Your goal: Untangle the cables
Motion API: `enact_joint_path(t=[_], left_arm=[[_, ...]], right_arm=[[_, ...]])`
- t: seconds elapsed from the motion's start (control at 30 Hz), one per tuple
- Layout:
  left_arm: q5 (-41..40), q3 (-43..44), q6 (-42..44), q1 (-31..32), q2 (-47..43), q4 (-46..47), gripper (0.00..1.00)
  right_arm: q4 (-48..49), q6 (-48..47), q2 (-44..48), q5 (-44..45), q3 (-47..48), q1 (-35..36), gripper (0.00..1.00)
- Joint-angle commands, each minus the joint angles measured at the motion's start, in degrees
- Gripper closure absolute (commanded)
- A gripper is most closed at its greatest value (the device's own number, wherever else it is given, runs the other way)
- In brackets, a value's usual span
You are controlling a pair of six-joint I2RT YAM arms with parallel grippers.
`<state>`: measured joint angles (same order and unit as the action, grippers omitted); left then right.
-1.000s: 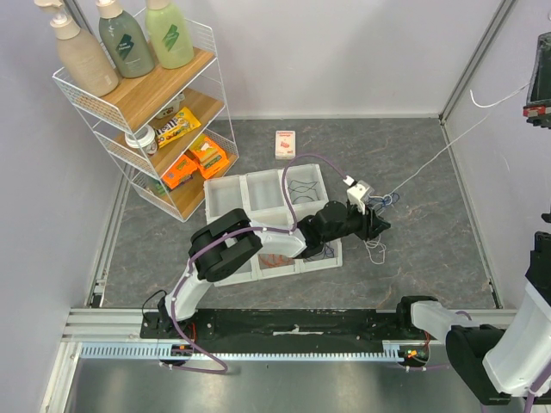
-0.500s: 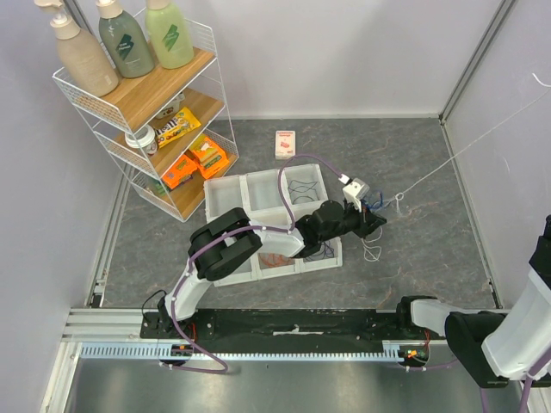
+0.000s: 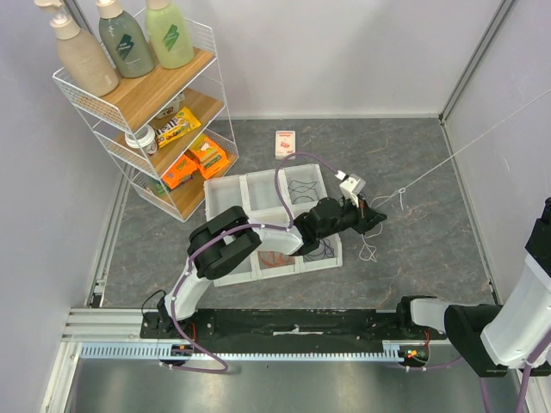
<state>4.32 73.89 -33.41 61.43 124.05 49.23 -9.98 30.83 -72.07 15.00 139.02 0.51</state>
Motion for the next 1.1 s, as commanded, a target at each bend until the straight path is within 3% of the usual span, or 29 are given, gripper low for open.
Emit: enact_joint_path(t=[0.0,0.2,0.27,0.4,0.47,0.63,0.7,0.73,0.8,0.87,0.9,1.0,1.07], left_arm=[[0.86,0.82,-1.49,-0.87,1.99,-2.21,0.90],[8.15,1.35,1.32,-0.78,-0.29,-4.23,0.50],[10.70,1.17,1.68,-0.70,-2.48,-7.64,0.41],[15.71,-1.63,2.21,-0.87,-8.63,-13.19,0.42],[17.56,-3.91,2.12,-0.78,-11.62,-14.42,0.50],[16.69,-7.17,4.22,-0.87,-18.22,-20.57,0.86],[16.16,-7.00,5.36,-0.87,-20.06,-23.11,0.89],[16.25,-6.74,6.07,-0.87,-20.77,-23.83,0.85],[16.95,-6.13,6.43,-0.87,-21.92,-24.53,0.65],[18.00,-4.47,5.99,-0.87,-22.18,-26.11,0.31],[18.18,-2.97,5.29,-0.79,-21.92,-27.77,0.21],[18.79,5.35,3.70,-0.79,-18.60,-37.24,0.21],[18.10,14.92,4.22,-0.87,-13.86,-48.39,0.20]], right_arm=[[8.93,-1.04,1.58,0.73,0.83,-0.08,1.00],[8.48,-0.42,14.75,1.43,-29.63,-0.25,1.00],[7.96,-1.64,18.88,2.04,-38.08,-0.16,1.00],[5.94,-4.37,22.06,3.71,-51.10,-0.16,1.00],[4.01,-5.69,21.80,4.76,-54.19,-0.16,1.00],[-3.55,-6.83,19.34,6.44,-53.16,-0.16,1.00],[-6.79,-6.84,18.46,7.84,-51.93,-0.07,1.00],[-7.68,-6.75,18.20,7.76,-51.14,-0.07,1.00],[-9.09,-6.66,17.67,7.32,-50.08,-0.16,1.00],[-9.80,-6.22,17.41,7.14,-48.76,-0.16,1.00],[-10.06,-6.13,17.41,7.06,-47.97,-0.16,1.00],[-10.85,-5.96,16.53,7.05,-44.73,-0.16,1.00],[-11.20,-6.22,16.00,6.79,-42.44,-0.16,1.00]])
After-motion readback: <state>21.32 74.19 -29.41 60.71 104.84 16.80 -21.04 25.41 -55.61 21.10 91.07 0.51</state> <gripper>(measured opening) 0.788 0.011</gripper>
